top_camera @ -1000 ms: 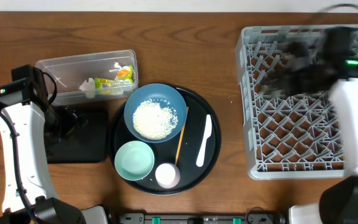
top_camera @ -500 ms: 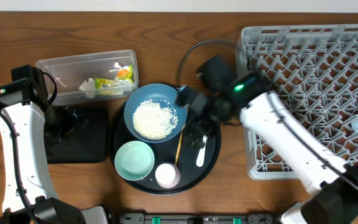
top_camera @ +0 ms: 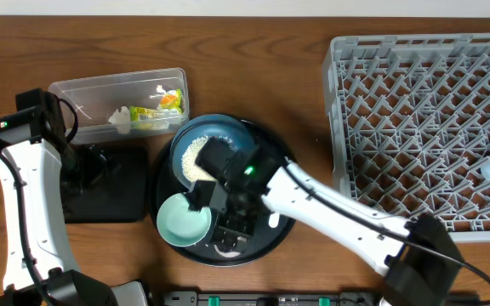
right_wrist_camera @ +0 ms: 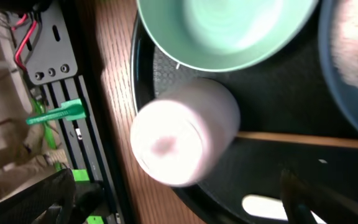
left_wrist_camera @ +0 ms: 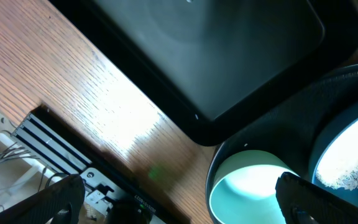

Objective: Sort waste into correct bins and load items into the dishwasher rack
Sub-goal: 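Reach the right gripper to the tray and grasp the pink cup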

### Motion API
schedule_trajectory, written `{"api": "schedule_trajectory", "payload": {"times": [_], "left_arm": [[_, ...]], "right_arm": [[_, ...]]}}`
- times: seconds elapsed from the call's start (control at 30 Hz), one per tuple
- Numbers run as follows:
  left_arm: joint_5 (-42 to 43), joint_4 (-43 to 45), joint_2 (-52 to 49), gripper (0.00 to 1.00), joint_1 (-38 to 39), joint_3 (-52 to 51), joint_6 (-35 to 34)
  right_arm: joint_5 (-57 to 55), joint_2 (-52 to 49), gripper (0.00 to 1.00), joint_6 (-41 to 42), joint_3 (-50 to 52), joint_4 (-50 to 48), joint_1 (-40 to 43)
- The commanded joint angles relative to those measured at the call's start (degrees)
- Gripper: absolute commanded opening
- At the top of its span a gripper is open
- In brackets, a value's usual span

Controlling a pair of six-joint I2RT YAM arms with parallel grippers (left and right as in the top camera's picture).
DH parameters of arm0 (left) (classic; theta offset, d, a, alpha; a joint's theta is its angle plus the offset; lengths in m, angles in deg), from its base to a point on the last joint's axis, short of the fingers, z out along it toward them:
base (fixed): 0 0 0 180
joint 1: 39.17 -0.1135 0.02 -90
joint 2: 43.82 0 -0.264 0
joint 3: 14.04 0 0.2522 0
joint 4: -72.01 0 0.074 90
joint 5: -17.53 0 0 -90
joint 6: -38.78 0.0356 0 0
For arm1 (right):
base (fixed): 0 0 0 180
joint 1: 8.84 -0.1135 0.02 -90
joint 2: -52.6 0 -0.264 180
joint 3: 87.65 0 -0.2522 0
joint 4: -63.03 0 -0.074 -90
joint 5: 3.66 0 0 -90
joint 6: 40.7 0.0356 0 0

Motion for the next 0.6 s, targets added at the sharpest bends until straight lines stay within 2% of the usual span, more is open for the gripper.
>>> {"api": "schedule_trajectory", "payload": {"times": [0.0,0.4,0.57], "left_arm": [[-0.7,-0.2,-0.2,0.99,-0.2,0.4,-0.3],[-0.7,-0.2,-0.2,0.99,-0.2,0.4,-0.2],[-0.7,-0.2,-0.2,0.99,-0.2,0.4,0.0]], "right_arm": [[-1.8,-2.4,0.99,2.8,-0.3,-0.8,-2.6],[-10.7,-8.0,0.98,10.9,0.0,-4.5,-5.1],[-10.8,-10.4,0.92,11.7,0.0,-4.7,-5.2]]}}
